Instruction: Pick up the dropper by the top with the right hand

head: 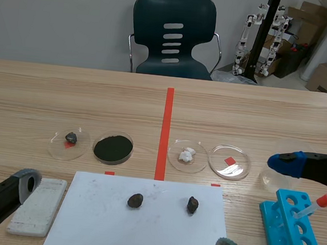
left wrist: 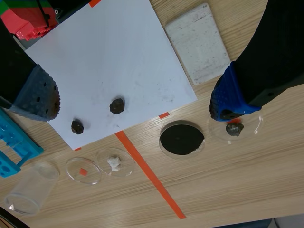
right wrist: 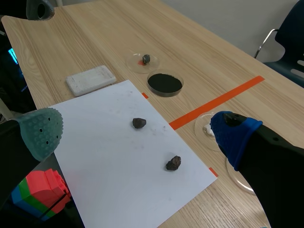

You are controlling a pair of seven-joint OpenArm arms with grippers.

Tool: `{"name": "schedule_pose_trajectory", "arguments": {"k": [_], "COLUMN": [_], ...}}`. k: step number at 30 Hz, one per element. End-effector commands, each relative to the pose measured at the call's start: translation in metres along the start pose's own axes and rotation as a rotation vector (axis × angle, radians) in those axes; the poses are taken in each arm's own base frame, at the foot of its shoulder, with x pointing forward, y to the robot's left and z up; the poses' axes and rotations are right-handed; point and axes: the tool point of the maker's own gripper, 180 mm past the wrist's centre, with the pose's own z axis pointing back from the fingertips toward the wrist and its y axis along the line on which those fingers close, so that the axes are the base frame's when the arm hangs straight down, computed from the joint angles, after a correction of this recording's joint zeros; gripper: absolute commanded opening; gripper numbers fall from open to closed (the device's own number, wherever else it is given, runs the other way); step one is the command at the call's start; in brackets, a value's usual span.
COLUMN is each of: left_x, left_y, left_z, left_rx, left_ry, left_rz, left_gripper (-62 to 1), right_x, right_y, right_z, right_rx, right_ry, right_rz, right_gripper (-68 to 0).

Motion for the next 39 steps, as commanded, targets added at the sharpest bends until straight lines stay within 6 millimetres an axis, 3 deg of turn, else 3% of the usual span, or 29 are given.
{"name": "schedule_pose_trajectory", "arguments": {"k": [1,14,24,29,34,39], "left_x": [0.009,0.009,0.009,0.009,0.009,0.009], "left_y": [-0.001,-0.001,-0.001,-0.001,-0.001,-0.001], "left_z": [0.000,0.000,0.000,0.000,0.000,0.000], "left_rx": [-0.003,-0.003,-0.003,-0.003,-0.003,-0.003], "left_ry": [-0.030,-0.030,-0.030,-0.030,-0.030,-0.030], "left_rz": [-0.002,-0.002,-0.002,-0.002,-0.002,-0.002], "left_gripper": [1.4,1.4,1.4,1.4,1.4,1.4], "right_x": [0.007,0.013,-0.005,-0.026,-0.039,-0.048], "right_y": [-0.003,-0.010,-0.044,-0.065,-0.085,-0.095], "right_z": [-0.001,0.018,0.071,0.090,0.094,0.086], "right_rx": [0.003,-0.121,-0.319,-0.391,-0.420,-0.427], "right_ry": [-0.027,-0.070,-0.163,-0.158,-0.167,-0.181], "right_rz": [0.012,0.031,0.027,0.035,0.034,0.044], "right_gripper": [0.4,0.4,0.4,0.4,0.4,0.4]}}
